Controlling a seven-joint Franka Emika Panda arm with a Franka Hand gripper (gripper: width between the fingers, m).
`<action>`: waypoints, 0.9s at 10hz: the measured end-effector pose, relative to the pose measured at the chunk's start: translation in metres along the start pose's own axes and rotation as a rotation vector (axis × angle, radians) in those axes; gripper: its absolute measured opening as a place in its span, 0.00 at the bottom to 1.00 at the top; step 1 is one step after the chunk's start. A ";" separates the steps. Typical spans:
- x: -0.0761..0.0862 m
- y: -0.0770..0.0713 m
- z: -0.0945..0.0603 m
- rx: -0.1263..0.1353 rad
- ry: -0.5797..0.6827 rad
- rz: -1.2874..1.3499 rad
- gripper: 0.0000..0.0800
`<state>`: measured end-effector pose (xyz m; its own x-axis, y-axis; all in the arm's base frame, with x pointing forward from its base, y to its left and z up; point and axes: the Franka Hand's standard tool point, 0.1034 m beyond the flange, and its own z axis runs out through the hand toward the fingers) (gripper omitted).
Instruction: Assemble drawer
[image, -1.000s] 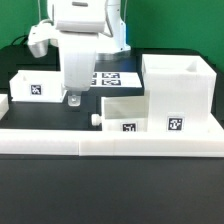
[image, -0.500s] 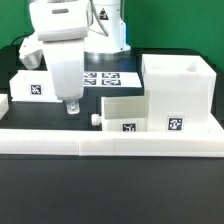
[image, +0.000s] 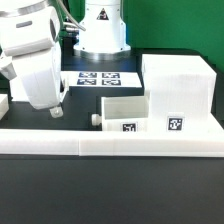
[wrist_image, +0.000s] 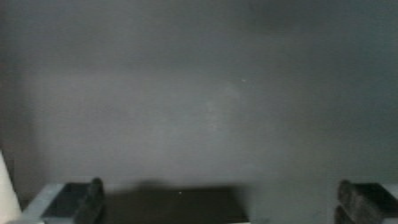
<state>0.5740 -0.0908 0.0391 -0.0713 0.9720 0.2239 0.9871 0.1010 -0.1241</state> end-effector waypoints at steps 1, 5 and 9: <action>0.004 0.006 0.000 0.000 0.003 0.002 0.81; 0.044 0.026 0.002 -0.018 0.020 0.101 0.81; 0.044 0.023 0.009 -0.010 0.022 0.072 0.81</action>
Offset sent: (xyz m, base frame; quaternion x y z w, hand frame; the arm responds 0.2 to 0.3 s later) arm 0.0281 0.0411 0.0076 -0.0276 0.0060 0.0507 0.9983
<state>0.5921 -0.0441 0.0374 0.0032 0.9717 0.2360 0.9910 0.0284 -0.1307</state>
